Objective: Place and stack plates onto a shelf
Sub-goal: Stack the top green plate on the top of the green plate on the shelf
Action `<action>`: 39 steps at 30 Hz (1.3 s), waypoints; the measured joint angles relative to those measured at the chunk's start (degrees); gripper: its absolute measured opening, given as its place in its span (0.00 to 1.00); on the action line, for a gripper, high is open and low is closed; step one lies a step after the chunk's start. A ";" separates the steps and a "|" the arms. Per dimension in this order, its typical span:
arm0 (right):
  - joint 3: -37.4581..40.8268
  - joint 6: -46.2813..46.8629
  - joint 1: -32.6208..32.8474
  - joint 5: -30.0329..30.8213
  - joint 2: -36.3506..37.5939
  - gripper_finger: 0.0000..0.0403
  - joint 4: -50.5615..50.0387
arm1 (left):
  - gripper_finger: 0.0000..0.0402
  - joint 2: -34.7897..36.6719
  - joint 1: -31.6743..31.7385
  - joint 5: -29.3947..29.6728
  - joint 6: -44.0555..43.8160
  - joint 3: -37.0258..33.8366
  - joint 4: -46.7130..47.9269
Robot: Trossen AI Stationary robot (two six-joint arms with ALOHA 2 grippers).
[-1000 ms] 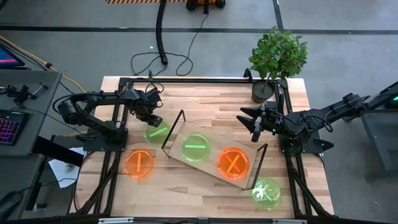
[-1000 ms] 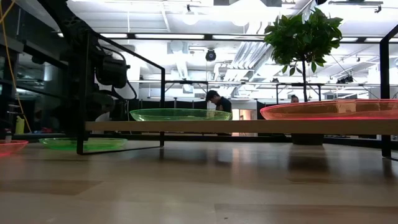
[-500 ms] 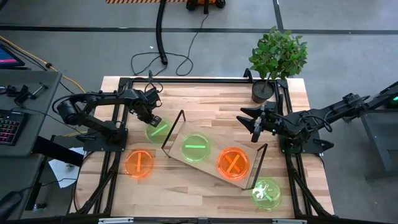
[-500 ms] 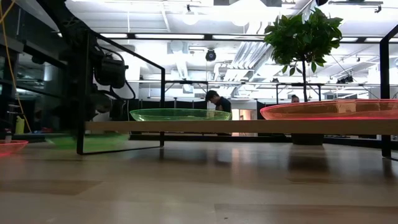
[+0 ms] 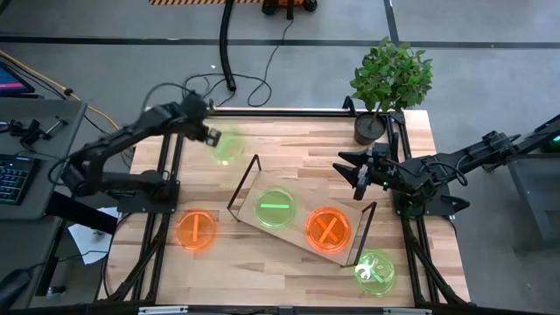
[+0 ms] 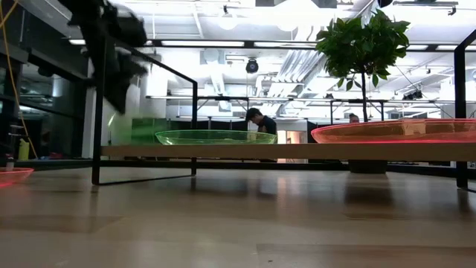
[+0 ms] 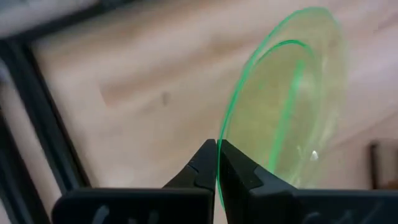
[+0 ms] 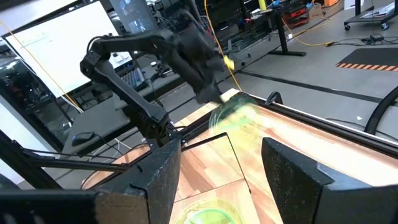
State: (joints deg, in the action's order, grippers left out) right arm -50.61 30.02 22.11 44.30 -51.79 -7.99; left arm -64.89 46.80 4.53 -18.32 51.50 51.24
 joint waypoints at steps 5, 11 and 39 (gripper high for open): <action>0.00 0.02 0.00 -0.03 0.00 0.52 0.00 | 0.00 3.08 0.44 1.03 -1.34 9.22 -0.15; 0.00 0.02 0.00 -0.22 0.00 0.52 0.02 | 0.00 2.44 -5.72 0.94 -2.76 22.50 -1.18; 0.00 -1.81 0.00 2.88 1.16 0.52 0.07 | 0.00 -32.30 -52.88 10.61 -10.19 44.35 1.78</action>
State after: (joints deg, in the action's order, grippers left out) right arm -50.61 28.21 22.11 47.18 -50.63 -7.92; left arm -97.19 -6.08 15.14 -28.50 95.85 53.02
